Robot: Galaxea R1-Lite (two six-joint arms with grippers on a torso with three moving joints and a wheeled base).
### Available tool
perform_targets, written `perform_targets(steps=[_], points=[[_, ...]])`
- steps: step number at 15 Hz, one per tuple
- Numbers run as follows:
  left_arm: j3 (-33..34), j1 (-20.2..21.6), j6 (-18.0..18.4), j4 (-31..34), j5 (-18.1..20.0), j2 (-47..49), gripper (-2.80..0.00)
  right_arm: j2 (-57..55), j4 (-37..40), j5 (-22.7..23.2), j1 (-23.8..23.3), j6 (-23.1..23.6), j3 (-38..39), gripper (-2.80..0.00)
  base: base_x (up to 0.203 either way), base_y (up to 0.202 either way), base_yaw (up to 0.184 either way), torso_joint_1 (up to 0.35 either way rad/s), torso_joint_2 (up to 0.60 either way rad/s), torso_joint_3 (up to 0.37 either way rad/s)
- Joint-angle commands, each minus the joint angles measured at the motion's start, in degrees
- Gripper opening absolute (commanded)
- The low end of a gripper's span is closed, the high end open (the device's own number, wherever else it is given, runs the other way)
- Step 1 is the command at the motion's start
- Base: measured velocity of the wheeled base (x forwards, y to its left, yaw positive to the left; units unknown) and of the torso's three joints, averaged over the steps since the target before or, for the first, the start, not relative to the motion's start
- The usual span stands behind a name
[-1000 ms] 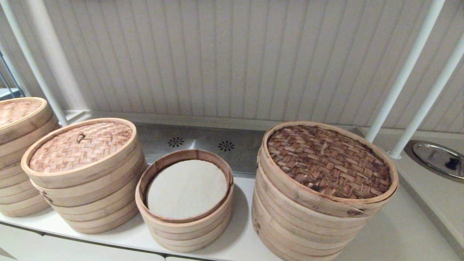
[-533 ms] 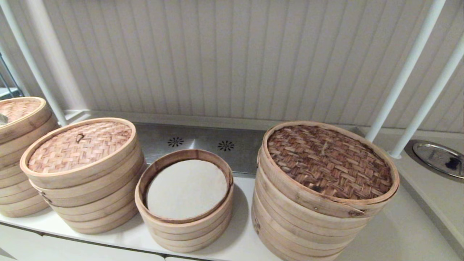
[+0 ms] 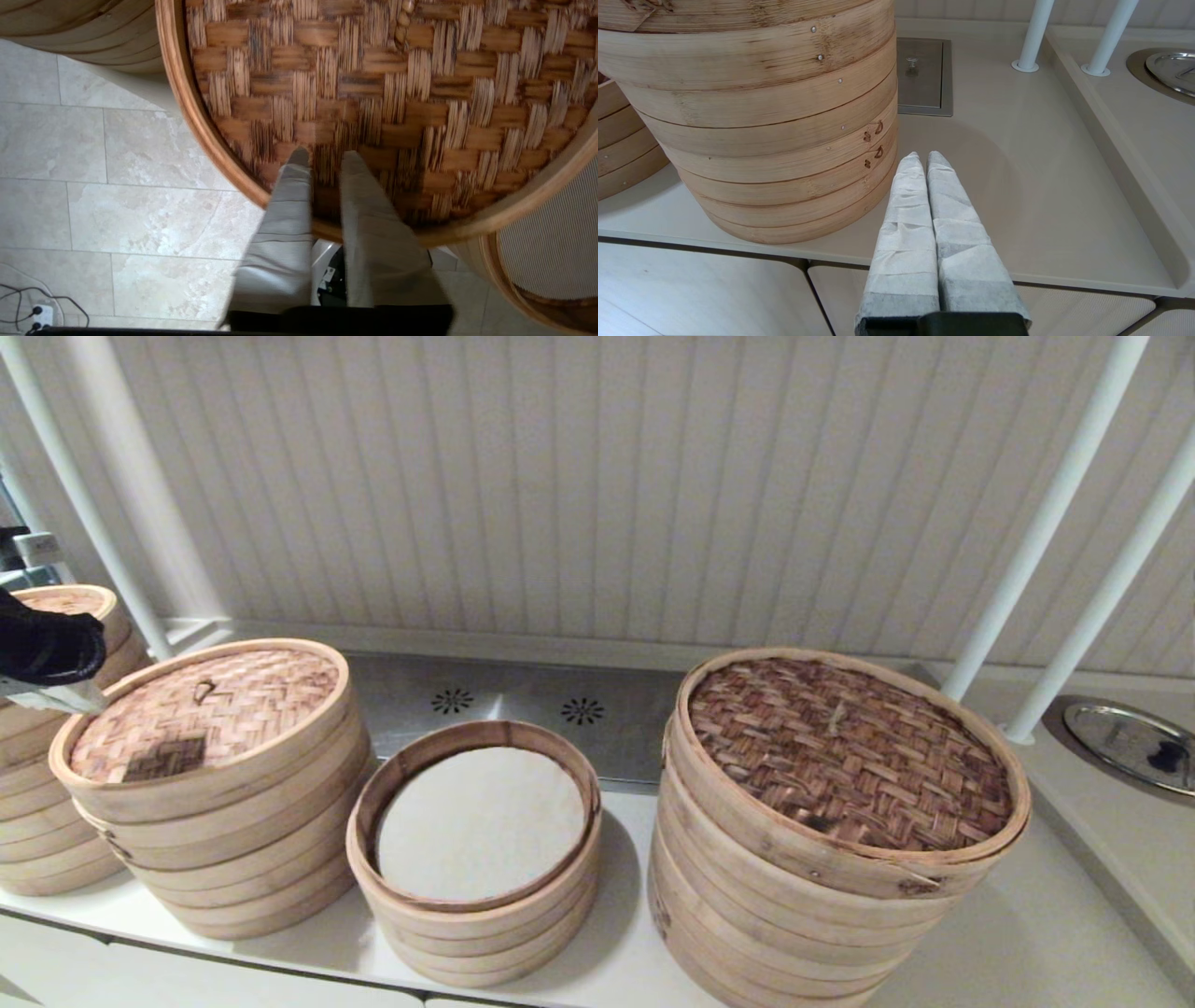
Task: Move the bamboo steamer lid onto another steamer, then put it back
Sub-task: Pick up the steamer
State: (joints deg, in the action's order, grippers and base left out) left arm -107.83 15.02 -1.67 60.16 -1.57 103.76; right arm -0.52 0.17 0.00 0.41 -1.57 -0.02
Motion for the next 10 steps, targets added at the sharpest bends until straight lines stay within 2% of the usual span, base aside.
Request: perform_targets(steps=[1,4,10], points=[[-2.3,0.0,-0.1,0.1,0.0,4.2,0.00,0.0,0.0,0.0,0.0,0.0,0.0,-2.80,0.000,0.000,0.000,0.000,0.00,0.000],[-2.6,-0.2,0.0,-2.6,0.1,5.8,0.00,0.0,0.0,0.0,0.0,0.0,0.0,-2.80,0.000,0.000,0.000,0.000,0.00,0.000],[-2.6,-4.5,-0.1,-9.2,-0.3,10.2,0.00,-0.1,0.0,0.0,0.0,0.0,0.0,-2.80,0.000,0.000,0.000,0.000,0.00,0.000]])
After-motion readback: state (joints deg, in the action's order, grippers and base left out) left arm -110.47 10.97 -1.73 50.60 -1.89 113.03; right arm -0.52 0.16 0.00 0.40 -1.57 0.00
